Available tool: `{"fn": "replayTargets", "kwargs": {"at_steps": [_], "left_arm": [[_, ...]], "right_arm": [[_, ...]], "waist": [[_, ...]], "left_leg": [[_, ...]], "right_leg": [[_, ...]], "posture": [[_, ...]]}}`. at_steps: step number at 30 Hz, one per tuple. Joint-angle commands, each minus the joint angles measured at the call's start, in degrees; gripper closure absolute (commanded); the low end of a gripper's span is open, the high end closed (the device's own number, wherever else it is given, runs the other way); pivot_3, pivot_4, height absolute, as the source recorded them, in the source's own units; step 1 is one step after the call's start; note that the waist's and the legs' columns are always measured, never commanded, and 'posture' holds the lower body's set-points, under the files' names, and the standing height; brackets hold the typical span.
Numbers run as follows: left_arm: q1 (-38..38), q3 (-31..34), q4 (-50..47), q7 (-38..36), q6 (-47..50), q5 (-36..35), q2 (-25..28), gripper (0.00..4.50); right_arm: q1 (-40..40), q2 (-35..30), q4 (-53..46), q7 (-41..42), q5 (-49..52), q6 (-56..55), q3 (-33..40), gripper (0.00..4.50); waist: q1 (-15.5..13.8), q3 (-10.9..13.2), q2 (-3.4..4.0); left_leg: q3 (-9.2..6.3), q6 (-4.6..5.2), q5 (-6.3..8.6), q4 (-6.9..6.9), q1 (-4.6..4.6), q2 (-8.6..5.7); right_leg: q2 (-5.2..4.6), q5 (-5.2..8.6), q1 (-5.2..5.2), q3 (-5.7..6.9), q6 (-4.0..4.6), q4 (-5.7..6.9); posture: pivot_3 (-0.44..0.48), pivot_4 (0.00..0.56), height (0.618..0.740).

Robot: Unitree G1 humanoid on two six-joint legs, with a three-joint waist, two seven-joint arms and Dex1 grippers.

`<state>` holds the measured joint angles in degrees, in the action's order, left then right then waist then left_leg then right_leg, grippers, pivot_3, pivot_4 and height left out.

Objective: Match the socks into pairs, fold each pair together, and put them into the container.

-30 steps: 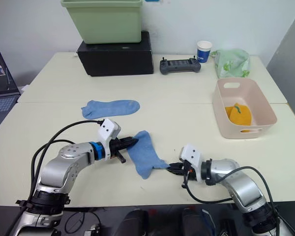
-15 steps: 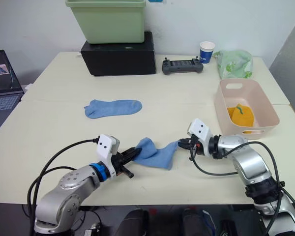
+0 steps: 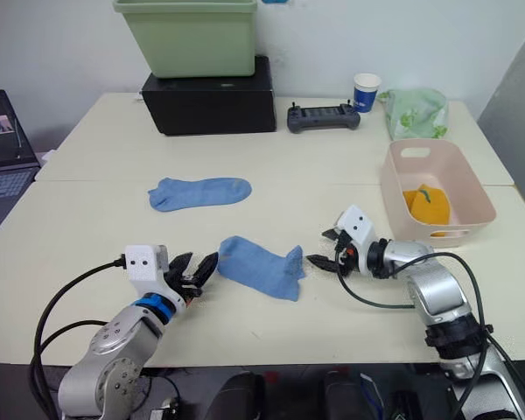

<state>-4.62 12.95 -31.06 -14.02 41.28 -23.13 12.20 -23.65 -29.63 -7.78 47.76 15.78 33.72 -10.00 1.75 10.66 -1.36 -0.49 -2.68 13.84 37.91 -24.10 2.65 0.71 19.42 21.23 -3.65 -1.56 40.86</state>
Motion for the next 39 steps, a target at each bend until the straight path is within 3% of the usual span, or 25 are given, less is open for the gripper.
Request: {"fn": "replayTargets", "kwargs": {"at_steps": [1,2,7,14,17,26,29,33,39], "left_arm": [[1.27,2.09,0.17,-7.33,-1.15,-3.31,6.14,0.27],[2.05,2.07,1.16,-10.01,-1.78,-3.88,8.46,0.02],[12.78,-2.88,15.96,-22.1,-7.38,-1.29,18.81,0.02],[25.04,-11.9,37.98,-33.5,-16.99,5.86,23.71,0.02],[26.4,-12.72,41.53,-35.76,-19.31,6.94,24.14,0.64],[27.29,-12.4,43.34,-36.84,-21.16,7.46,22.99,3.53],[26.43,-11.85,42.23,-36.6,-20.71,7.25,22.94,4.47],[23.81,-10.31,38.2,-35.26,-18.56,5.84,22.81,4.47],[12.26,-4.22,17.12,-25.53,-9.23,-1.54,17.7,4.47]], "right_arm": [[3.07,-1.28,-6.51,0.75,4.21,4.78,2.15,0.59],[4.22,-1.61,-7.77,1.13,5.28,6.24,2.06,0.59],[7.15,0.85,-8.43,-0.5,7.8,11.11,0.46,0.59],[3.55,5.57,-2.69,-2.9,5.47,12.31,-2.85,0.59],[3.79,5.58,-3.61,-2.54,5.98,12.18,-2.96,1.2],[3.98,6.59,-3.91,-3.68,6.08,11.26,-2.5,4.43],[3.57,7.29,-4.33,-4.04,6.73,11.56,-2.03,4.5],[3.08,7.03,-5.13,-4.11,7.7,12.48,-0.5,4.5],[2.83,-0.82,-8.75,0.39,13.01,17.45,4.78,4.5]], "waist": [[-0.03,0.0,0.0],[-0.08,0.0,0.0],[-0.03,0.0,0.0],[0.41,0.0,0.0],[0.47,0.0,0.01],[0.26,0.0,0.01],[0.23,0.0,0.01],[0.25,0.0,0.01],[0.13,0.0,0.01]], "left_leg": [[0.02,0.0,0.0,0.0,0.01,0.0],[0.01,0.0,0.0,-0.01,0.0,0.0],[-0.03,-0.01,-0.01,-0.02,0.03,-0.02],[0.27,0.0,0.0,-0.07,0.09,-0.04],[0.28,0.01,0.0,-0.08,0.08,0.03],[0.27,0.01,0.0,-0.06,0.03,0.06],[0.26,0.01,0.0,-0.06,0.02,0.06],[0.26,0.01,0.0,-0.06,0.02,0.08],[0.26,0.01,0.01,-0.03,-0.09,0.08]], "right_leg": [[0.0,0.0,0.0,-0.02,0.0,0.0],[0.0,0.0,0.0,0.01,0.0,0.0],[0.07,0.0,-0.02,0.07,0.0,0.02],[0.21,0.0,0.11,0.04,0.01,0.01],[0.2,0.0,0.15,0.02,0.01,0.01],[0.13,0.0,0.15,-0.09,0.01,0.03],[0.13,0.0,0.15,-0.09,0.0,0.03],[0.12,0.0,0.16,-0.12,0.0,0.03],[-0.17,0.0,0.18,-0.14,0.0,-0.02]], "posture": [[0.0,0.15,0.74],[0.0,0.15,0.74],[0.0,0.15,0.74],[0.0,0.15,0.74],[0.0,0.15,0.74],[0.0,0.15,0.74],[0.0,0.15,0.74],[0.0,0.15,0.74],[0.0,0.15,0.74]]}}
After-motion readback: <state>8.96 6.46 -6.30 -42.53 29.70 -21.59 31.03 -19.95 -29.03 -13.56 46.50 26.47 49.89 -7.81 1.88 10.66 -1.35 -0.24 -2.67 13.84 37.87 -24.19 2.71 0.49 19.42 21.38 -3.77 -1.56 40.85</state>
